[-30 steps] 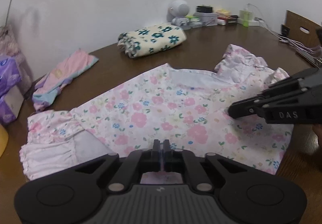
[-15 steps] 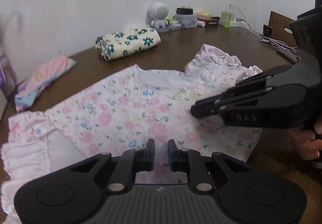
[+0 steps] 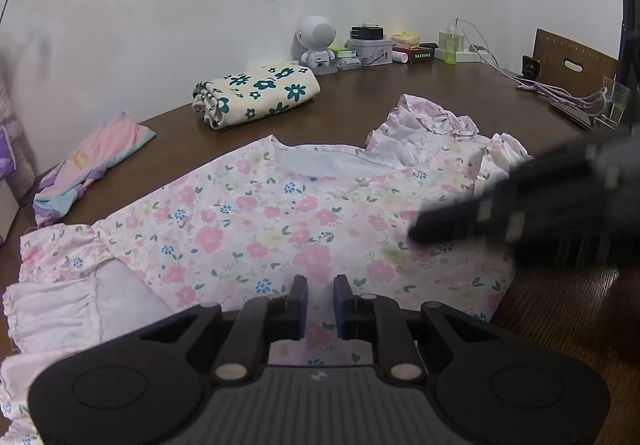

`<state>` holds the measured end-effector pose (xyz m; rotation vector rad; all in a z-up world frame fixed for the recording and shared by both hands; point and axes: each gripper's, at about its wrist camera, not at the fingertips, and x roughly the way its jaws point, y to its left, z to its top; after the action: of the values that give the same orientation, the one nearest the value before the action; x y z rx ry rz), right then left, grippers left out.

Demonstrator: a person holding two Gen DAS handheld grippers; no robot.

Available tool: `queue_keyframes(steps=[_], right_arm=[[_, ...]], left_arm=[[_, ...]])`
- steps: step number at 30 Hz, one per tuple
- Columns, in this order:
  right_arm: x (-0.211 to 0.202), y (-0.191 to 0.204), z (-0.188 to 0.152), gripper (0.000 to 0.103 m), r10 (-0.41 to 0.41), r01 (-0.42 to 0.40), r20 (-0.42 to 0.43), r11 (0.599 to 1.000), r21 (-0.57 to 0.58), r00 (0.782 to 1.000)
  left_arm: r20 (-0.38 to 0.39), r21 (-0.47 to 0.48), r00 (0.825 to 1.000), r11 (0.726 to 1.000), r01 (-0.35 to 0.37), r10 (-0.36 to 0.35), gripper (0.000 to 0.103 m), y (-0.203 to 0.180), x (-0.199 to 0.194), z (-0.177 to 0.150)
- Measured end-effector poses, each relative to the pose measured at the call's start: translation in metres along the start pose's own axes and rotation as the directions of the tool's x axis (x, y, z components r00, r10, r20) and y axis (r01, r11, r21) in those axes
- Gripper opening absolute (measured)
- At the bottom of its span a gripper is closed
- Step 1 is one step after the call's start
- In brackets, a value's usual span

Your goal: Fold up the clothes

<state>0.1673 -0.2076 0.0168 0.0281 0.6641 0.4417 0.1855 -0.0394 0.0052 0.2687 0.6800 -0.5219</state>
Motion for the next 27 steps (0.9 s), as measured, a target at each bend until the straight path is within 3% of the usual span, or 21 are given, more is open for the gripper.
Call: queue_keyframes(steps=[3,27], right_arm=[[0.011,0.008,-0.007,0.008,-0.019,0.017,-0.054,0.999,-0.036,0.998],[0.003,-0.017,-0.016,0.007,-0.101,0.102,-0.023,0.995,0.011,0.995]], left_arm=[[0.011,0.0,1.0,1.0,0.005,-0.005,0.013,0.001,0.0,-0.002],[0.068,-0.048,0.998,0.999,0.013,-0.01,0.013,0.004,-0.003,-0.011]])
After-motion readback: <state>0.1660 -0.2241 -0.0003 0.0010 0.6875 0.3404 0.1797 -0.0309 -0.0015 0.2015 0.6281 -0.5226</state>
